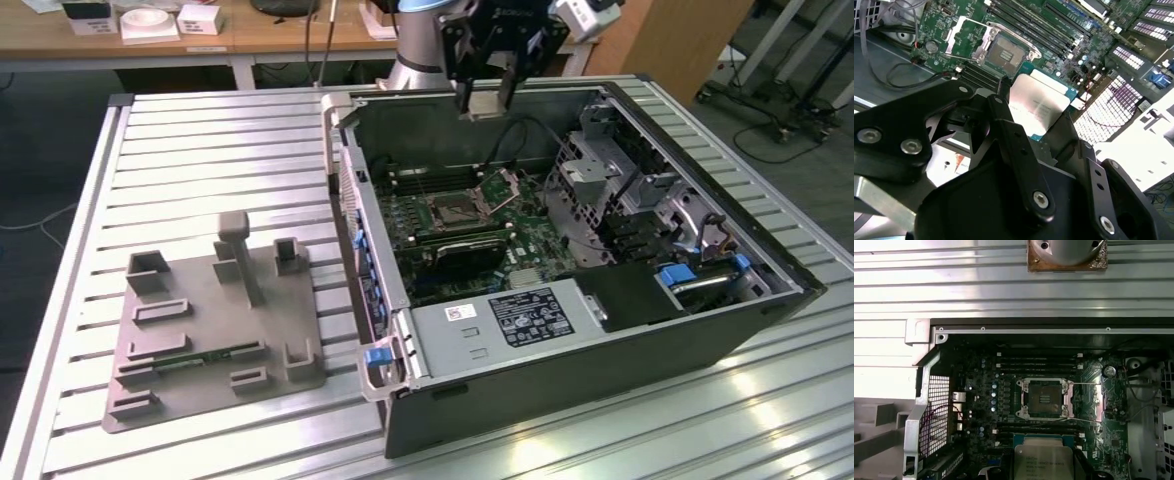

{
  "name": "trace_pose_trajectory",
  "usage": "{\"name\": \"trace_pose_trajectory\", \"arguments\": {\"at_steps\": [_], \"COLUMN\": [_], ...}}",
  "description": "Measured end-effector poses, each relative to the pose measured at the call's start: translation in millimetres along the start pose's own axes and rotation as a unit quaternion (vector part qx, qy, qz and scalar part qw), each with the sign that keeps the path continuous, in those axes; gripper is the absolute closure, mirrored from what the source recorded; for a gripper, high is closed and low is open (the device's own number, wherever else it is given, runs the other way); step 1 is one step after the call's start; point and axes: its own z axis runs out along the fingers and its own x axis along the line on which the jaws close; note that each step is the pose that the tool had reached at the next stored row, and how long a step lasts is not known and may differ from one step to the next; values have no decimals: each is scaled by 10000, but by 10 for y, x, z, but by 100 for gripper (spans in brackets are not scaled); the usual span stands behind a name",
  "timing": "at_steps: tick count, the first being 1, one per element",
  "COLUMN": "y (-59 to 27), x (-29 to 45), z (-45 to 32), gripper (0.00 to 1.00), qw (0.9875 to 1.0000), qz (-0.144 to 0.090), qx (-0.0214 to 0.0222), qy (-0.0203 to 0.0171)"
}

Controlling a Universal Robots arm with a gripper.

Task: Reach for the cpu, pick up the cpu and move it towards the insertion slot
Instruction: 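Pick up the cpu and move it towards the insertion slot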

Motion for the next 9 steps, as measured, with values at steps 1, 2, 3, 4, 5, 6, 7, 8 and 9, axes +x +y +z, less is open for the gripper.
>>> {"name": "trace_pose_trajectory", "arguments": {"at_steps": [1, 2, 3, 4, 5, 6, 7, 8, 9], "y": [5, 8, 10, 10, 11, 11, 11, 11, 11], "x": [-4, -9, -12, -14, -16, -18, -18, -19, -19], "z": [1, 2, 2, 1, 1, 2, 2, 2, 2], "gripper": [46, 46, 46, 46, 46, 46, 46, 46, 46], "qw": [10000, 10000, 10000, 10000, 10000, 10000, 10000, 10000, 10000], "qz": [0, 0, 0, 0, 0, 0, 0, 0, 0], "qx": [0, 0, 0, 0, 0, 0, 0, 0, 0], "qy": [0, 0, 0, 0, 0, 0, 0, 0, 0]}}
